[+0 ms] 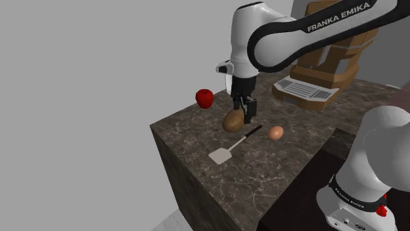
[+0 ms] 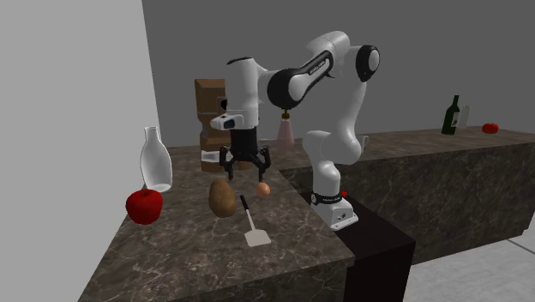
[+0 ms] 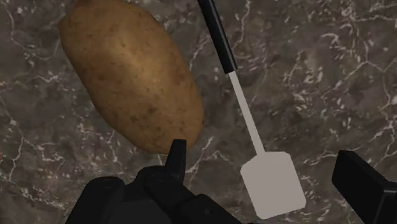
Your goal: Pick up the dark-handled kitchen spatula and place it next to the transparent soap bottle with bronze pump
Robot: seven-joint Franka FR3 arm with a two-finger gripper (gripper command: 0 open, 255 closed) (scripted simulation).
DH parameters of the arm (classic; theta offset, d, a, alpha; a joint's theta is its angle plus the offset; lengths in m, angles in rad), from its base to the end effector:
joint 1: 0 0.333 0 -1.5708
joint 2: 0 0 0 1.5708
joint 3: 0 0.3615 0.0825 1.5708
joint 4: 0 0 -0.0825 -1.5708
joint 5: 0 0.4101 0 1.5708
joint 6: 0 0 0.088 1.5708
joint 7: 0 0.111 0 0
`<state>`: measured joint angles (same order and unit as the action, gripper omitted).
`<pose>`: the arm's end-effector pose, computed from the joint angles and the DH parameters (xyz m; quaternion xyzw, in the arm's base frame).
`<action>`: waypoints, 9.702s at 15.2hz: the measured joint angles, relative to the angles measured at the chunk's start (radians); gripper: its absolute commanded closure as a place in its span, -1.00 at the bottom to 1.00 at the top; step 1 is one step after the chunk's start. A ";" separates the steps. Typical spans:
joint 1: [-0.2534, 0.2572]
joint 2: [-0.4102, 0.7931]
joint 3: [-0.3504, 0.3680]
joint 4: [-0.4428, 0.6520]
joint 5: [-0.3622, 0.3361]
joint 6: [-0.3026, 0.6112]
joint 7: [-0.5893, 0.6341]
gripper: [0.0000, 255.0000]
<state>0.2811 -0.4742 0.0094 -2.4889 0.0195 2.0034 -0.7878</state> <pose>0.3836 0.1162 0.4787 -0.8605 -0.5094 0.0038 0.0079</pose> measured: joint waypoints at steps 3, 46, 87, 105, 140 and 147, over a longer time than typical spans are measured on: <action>0.045 0.063 0.015 -0.031 -0.024 0.084 -0.108 -1.00; 0.095 0.103 0.031 -0.057 -0.064 0.141 -0.269 1.00; 0.096 0.032 0.027 0.444 -0.056 -0.430 -0.296 1.00; 0.084 0.004 0.003 0.623 -0.069 -0.636 -0.340 1.00; -0.031 -0.731 -0.462 0.446 -0.620 -1.048 -1.001 1.00; -0.021 -0.782 -0.567 0.545 -0.804 -1.105 -1.187 1.00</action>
<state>0.2603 -1.2559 -0.5576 -1.9436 -0.7845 0.8983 -1.9751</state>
